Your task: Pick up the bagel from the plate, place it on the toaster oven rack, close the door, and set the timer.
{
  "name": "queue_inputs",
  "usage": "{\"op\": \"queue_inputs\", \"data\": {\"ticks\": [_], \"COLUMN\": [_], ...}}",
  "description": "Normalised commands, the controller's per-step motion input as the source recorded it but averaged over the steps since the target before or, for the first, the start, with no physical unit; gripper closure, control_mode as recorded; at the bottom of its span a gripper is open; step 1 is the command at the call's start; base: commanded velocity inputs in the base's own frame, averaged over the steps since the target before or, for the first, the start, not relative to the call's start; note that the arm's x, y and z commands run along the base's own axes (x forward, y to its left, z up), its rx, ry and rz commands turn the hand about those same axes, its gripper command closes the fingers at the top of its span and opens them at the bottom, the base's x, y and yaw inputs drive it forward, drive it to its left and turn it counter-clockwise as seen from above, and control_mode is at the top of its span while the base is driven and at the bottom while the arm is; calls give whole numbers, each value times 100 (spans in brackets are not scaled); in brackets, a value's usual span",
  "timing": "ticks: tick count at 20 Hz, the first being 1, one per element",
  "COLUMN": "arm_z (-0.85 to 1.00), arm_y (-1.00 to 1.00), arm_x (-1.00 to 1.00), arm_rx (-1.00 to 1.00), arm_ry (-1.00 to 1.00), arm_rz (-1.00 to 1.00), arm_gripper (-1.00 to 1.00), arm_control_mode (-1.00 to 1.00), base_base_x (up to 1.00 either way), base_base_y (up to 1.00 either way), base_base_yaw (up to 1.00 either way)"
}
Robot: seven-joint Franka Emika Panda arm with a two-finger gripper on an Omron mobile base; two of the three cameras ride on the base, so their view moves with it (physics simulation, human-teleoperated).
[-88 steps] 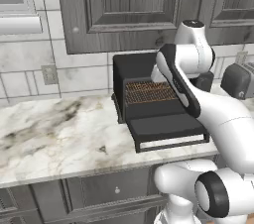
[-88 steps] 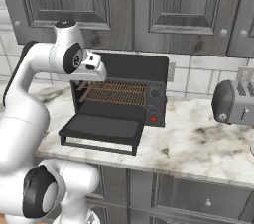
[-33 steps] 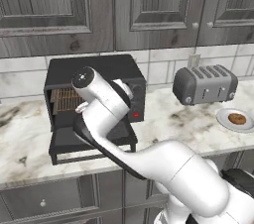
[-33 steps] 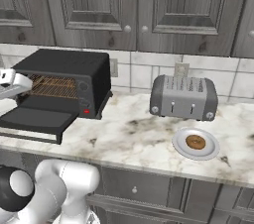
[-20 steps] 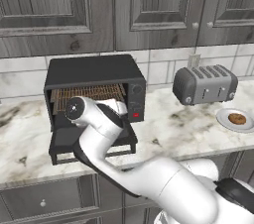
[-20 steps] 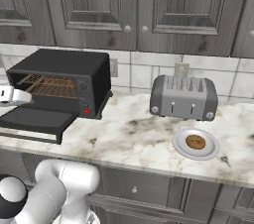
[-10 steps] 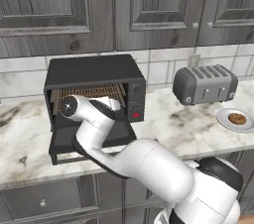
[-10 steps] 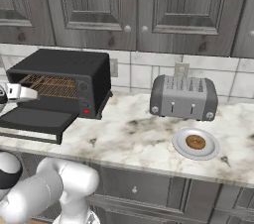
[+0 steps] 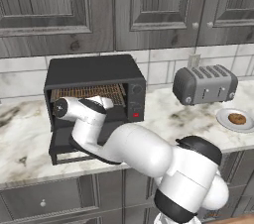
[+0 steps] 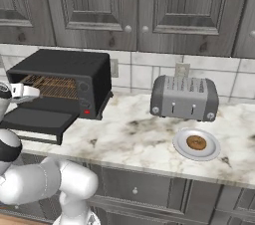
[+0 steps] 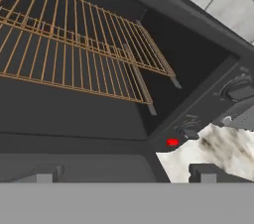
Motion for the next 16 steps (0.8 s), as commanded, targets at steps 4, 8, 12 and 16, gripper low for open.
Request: {"op": "queue_inputs", "data": {"ticks": [4,8,12,16], "arm_z": [-12,-4,-9,-15], "arm_y": [6,0,0,0], "arm_x": [14,12,7,16], "arm_rx": [-5,-1,0,0], "arm_ry": [0,-3,-4,-2], "arm_rz": [0,0,0,1], "arm_gripper": [-100,-100,-100,-100], "arm_control_mode": [-100,-100,-100,-100], "base_base_x": [0,0,0,0], "base_base_y": [0,0,0,0], "base_base_yaw": [0,0,0,0]}}
